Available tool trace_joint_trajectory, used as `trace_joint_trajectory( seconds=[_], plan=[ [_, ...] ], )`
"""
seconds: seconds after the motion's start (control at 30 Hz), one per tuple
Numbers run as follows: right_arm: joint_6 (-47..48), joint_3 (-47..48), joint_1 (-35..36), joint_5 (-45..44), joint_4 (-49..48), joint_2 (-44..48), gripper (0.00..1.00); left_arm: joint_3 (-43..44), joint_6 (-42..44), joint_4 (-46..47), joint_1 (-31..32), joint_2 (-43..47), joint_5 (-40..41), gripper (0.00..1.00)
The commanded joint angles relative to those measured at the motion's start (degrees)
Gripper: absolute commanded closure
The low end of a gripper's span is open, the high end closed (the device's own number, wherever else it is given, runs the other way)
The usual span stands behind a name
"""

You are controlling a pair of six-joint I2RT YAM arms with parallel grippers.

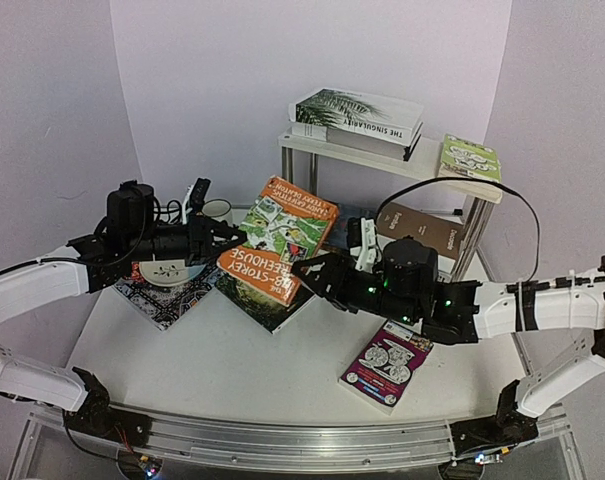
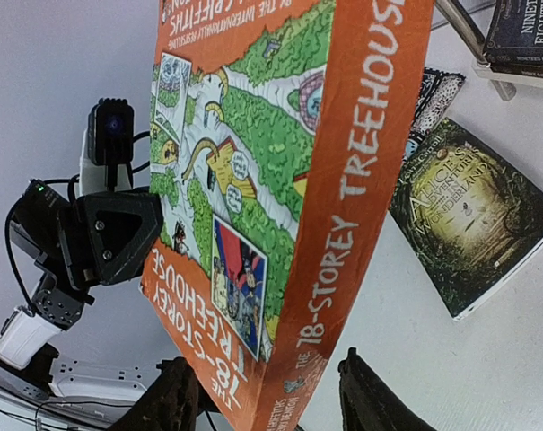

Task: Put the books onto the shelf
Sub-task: Pass from the left arm to the right

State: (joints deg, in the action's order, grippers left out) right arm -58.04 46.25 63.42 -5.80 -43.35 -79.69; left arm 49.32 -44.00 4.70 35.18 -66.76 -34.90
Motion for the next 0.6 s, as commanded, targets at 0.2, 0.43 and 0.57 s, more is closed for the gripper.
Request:
trace_joint_trajectory(
  seconds=[0.2, 0.43, 0.57],
  plan=[
    [-1.0, 4.0, 0.2, -2.5, -3.4, -0.4, 0.74, 0.7, -4.0, 12.3, -0.1, 2.6, -5.0, 0.99],
    [0.4, 4.1, 0.2, -2.8, -0.7, 2.4, 1.0, -0.2, -3.6, 12.9, 0.0, 3.2, -5.3, 0.92],
    [4.3, 6.7, 0.1, -0.3, 3.1, 4.1, 1.0, -0.9, -2.8, 12.8, 0.0, 3.7, -4.6, 0.38]
  ],
)
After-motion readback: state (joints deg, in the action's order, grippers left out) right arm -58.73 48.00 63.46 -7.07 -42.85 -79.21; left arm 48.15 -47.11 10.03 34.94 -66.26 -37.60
